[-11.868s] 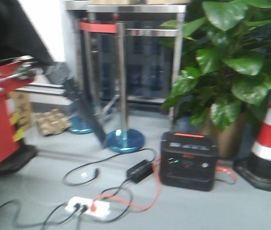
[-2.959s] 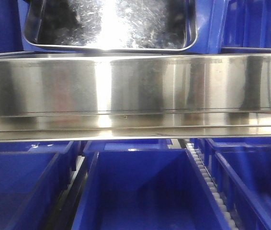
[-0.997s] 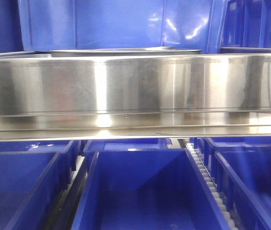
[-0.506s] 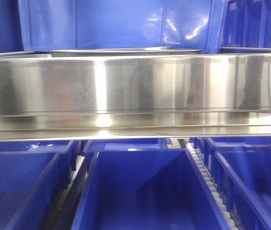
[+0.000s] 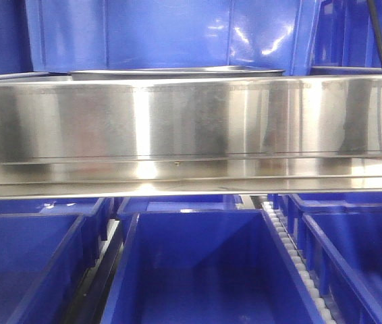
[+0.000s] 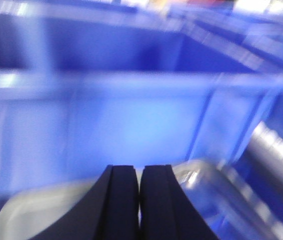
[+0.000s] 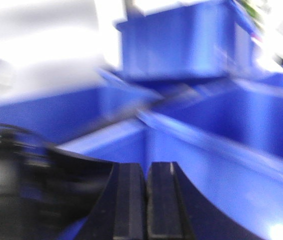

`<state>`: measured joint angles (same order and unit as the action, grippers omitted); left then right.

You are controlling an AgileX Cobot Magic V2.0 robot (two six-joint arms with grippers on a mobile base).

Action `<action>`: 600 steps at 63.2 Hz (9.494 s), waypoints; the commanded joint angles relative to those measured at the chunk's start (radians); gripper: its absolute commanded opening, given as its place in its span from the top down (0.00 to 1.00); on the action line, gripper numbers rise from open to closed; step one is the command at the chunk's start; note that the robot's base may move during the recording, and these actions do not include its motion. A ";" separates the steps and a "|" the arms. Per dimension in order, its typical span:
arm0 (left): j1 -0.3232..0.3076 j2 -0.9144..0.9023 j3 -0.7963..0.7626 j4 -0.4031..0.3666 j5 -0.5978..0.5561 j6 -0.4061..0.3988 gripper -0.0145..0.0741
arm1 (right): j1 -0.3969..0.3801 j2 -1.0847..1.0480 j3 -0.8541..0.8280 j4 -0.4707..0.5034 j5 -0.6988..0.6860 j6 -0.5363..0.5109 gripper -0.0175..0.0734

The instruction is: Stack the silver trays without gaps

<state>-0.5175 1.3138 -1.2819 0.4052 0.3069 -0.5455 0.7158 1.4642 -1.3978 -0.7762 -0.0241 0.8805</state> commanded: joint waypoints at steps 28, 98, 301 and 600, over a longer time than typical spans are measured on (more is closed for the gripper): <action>-0.004 -0.005 0.001 -0.028 -0.056 0.003 0.83 | 0.002 -0.010 -0.008 -0.013 -0.142 -0.007 0.88; 0.169 -0.178 0.158 -0.096 0.040 -0.006 0.83 | 0.002 -0.010 -0.008 -0.013 -0.142 -0.007 0.88; 0.555 -1.314 1.282 -0.263 -0.385 0.397 0.83 | 0.002 -0.010 -0.008 -0.013 -0.150 -0.007 0.88; 0.555 -1.314 1.282 -0.263 -0.385 0.397 0.83 | -0.737 -1.464 1.398 0.963 -0.007 -1.048 0.88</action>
<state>0.0338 0.0056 0.0022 0.1487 -0.0575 -0.1502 -0.0243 0.0041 0.0004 0.1847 0.0000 -0.1614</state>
